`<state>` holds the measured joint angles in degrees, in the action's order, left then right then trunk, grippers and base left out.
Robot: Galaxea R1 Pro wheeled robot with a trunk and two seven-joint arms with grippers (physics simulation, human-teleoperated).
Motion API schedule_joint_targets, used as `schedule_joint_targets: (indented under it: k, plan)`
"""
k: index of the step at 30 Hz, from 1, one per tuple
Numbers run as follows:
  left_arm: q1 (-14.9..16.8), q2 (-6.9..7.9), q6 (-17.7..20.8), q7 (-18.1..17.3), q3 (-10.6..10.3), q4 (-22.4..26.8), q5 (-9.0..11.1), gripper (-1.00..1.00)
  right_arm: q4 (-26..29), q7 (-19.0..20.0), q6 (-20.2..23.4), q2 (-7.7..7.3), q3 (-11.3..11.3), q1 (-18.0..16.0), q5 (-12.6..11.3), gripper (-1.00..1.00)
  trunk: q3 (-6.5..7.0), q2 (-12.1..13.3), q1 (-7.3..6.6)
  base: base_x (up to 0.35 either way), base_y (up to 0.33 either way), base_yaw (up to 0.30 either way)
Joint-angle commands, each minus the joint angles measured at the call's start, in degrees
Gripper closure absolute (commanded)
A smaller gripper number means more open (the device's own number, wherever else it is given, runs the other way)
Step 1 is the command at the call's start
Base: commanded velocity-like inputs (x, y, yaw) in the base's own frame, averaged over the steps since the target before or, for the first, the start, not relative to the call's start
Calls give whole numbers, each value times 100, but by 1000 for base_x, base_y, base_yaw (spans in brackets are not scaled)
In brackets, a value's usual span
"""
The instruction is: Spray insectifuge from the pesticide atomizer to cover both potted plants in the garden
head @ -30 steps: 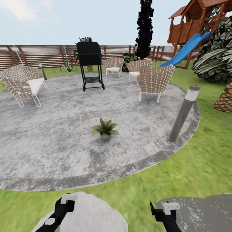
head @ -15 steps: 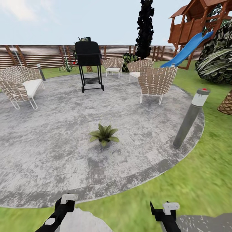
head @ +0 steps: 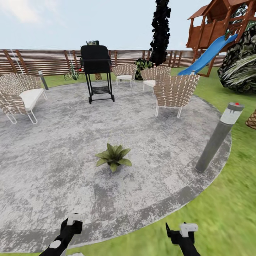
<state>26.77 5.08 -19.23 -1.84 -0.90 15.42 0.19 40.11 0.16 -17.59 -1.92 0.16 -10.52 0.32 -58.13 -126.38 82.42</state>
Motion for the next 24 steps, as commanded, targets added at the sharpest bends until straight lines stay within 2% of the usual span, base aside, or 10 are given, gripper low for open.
schedule_joint_targets:
  k: [1,13,24]
  plan:
    - [3,2,-19,-15,-7,-4,4,100,-3,2,-17,-1,2,-2,3,-100,-5,-1,3,339,0,0]
    - [3,2,-20,-18,-7,-4,-1,100,-3,2,-17,-1,2,-2,3,-100,-5,-1,3,339,-9,0]
    - [3,2,-20,-18,-7,-4,-2,100,-3,2,-17,-1,2,-2,3,-100,-5,-1,3,298,-118,0]
